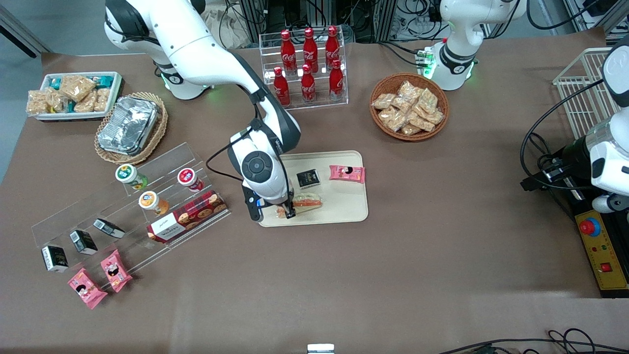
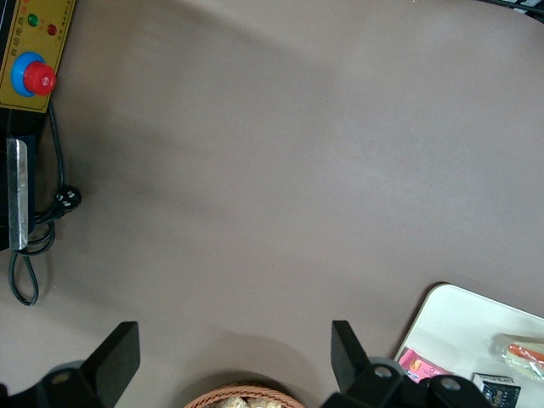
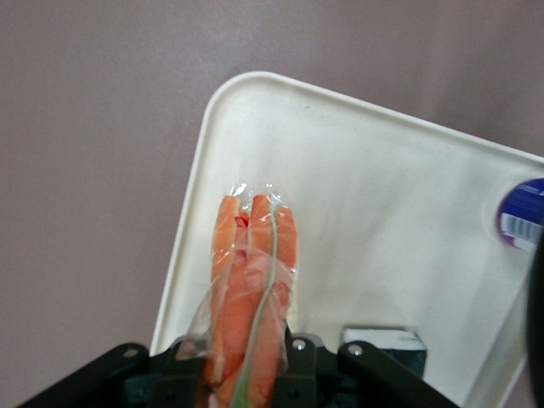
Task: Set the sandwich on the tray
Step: 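Lower the sandwich onto the tray and open the right gripper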
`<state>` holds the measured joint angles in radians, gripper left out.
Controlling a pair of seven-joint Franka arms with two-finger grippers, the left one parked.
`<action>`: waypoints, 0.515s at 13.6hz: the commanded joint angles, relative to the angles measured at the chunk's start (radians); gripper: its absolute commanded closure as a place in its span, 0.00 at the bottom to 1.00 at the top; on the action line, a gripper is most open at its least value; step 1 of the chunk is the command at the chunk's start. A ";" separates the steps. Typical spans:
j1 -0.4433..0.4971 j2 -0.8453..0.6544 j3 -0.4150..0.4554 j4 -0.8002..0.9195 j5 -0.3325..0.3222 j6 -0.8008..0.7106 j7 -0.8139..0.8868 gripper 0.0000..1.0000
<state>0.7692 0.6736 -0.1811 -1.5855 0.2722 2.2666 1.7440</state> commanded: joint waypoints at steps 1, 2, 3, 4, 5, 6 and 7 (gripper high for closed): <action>-0.002 0.043 0.000 0.042 -0.010 0.057 0.058 1.00; -0.002 0.067 0.002 0.065 -0.008 0.071 0.089 1.00; 0.002 0.093 0.000 0.090 -0.010 0.074 0.118 1.00; 0.004 0.115 0.002 0.113 -0.010 0.077 0.135 1.00; 0.007 0.127 0.002 0.128 -0.010 0.079 0.143 1.00; 0.009 0.130 0.002 0.130 -0.010 0.080 0.150 1.00; 0.010 0.132 0.002 0.130 -0.010 0.082 0.151 1.00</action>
<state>0.7770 0.7621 -0.1793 -1.5116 0.2721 2.3424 1.8622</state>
